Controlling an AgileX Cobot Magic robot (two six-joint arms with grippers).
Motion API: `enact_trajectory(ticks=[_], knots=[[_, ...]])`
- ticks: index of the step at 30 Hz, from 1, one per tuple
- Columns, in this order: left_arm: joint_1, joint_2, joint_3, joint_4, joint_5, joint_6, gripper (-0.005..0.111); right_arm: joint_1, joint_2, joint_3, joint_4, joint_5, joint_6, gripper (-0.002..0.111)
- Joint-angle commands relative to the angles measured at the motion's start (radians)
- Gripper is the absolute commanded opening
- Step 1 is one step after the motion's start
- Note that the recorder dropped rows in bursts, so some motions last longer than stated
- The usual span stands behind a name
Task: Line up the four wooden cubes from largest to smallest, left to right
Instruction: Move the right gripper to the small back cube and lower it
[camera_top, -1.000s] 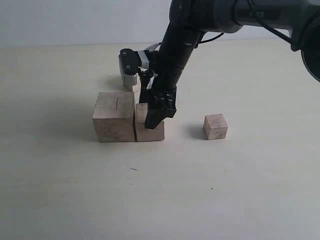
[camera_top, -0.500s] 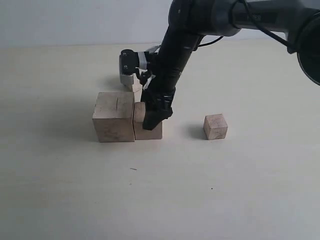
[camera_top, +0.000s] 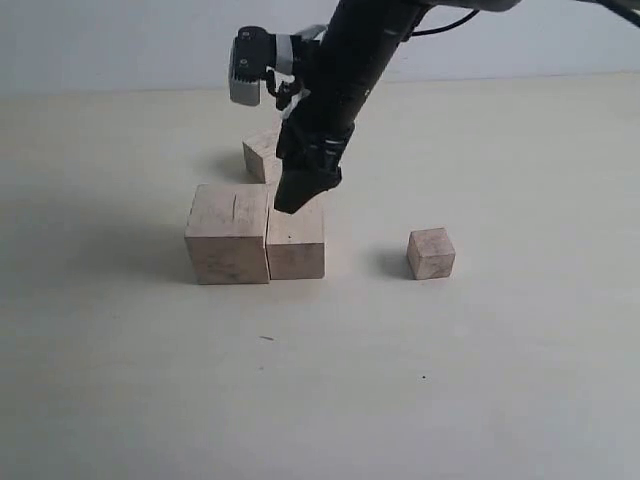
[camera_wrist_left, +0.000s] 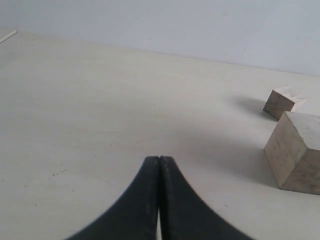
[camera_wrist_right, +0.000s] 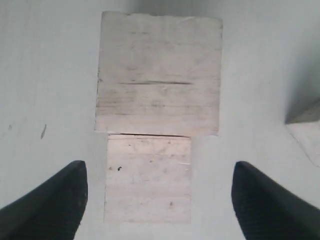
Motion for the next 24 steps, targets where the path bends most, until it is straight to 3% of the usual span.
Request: enact_trajectory(ticks=[1, 6, 14, 16, 21, 24], knots=[[-0.005, -0.005, 0.003, -0.005, -0.008, 0.0, 0.0, 0.0, -0.054, 0.0, -0.079, -0.135, 0.182, 0.07], [-0.005, -0.005, 0.003, -0.005, -0.008, 0.0, 0.0, 0.0, -0.074, 0.0, -0.206, -0.35, 0.59, 0.057], [-0.005, -0.005, 0.003, -0.005, -0.008, 0.0, 0.0, 0.0, -0.016, -0.002, -0.09, -0.489, 0.693, 0.055], [-0.005, -0.005, 0.003, -0.005, -0.008, 0.0, 0.0, 0.0, 0.016, -0.002, -0.045, -0.506, 0.693, 0.061], [-0.005, -0.005, 0.003, -0.005, -0.008, 0.0, 0.0, 0.0, 0.085, -0.002, -0.007, -0.596, 0.695, 0.091], [-0.005, -0.005, 0.003, -0.005, -0.008, 0.0, 0.0, 0.0, 0.109, -0.002, 0.02, -0.681, 0.695, 0.099]])
